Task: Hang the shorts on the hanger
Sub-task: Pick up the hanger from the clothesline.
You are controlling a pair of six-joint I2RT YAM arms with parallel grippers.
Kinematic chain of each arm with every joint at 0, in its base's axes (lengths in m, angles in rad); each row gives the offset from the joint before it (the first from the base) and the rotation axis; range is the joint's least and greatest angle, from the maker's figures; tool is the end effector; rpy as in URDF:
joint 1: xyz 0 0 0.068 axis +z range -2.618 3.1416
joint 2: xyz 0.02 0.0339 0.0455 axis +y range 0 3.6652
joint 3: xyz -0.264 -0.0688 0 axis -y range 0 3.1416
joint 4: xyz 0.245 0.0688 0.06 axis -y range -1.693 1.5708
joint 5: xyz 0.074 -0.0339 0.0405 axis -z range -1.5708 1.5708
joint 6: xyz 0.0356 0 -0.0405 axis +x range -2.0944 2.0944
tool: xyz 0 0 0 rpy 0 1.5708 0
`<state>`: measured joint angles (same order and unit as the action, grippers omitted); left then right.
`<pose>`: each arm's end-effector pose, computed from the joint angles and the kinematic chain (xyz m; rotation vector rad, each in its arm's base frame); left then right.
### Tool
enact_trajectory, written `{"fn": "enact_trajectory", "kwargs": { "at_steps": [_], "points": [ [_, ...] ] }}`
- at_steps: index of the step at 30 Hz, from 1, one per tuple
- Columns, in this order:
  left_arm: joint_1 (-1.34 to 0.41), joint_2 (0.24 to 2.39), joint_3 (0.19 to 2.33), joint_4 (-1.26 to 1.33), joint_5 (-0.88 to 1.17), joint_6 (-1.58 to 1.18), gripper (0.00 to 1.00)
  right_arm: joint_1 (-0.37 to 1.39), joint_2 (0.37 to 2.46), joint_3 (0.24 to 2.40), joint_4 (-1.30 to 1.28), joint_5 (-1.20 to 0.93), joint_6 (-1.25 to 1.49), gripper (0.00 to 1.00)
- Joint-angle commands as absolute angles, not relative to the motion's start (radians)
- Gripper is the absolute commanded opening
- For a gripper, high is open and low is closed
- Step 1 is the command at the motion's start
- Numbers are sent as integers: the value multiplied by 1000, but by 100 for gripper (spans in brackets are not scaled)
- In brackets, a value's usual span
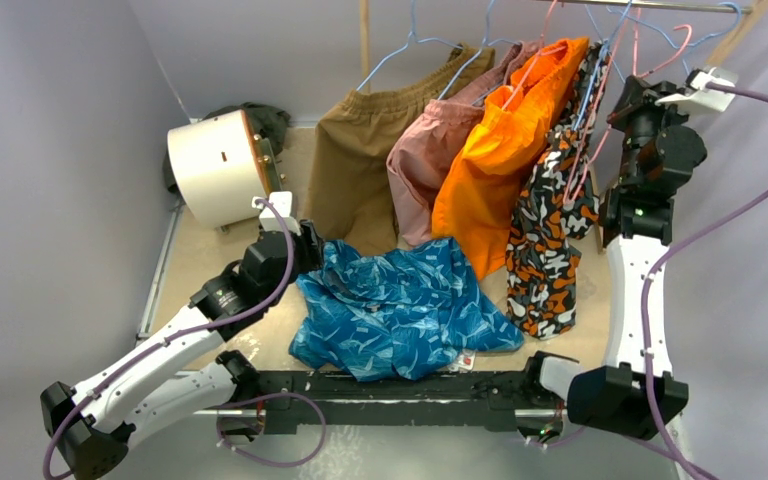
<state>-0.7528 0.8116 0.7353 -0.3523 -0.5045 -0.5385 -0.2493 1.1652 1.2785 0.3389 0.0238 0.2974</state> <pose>0.1452 -0.1124 0.3024 -0.1115 1.9561 -0.3494 0.2431 -0.0628 0.4913 0.3224 1.0713 0.0297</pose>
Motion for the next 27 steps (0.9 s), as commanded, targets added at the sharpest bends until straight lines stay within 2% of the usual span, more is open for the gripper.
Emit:
{"fn": "enact_trajectory", "kwargs": {
  "at_steps": [1,7,13,21,27],
  "points": [
    [-747,807,775,-304,-505,-545,48,-250,1111,1301,302,60,297,0],
    [-745,802,772,-308,-509,-543,48,-250,1049,1268,281,60,296,0],
    [-746,806,773,-313,-512,-542,48,-249,1083,1314,259,6,299,0],
    [-746,804,774,-315,-522,-541,48,-247,1122,1434,44,88,386,0],
    [-745,816,775,-311,-512,-544,48,-247,1063,1427,-64,116,399,0]
  ]
}}
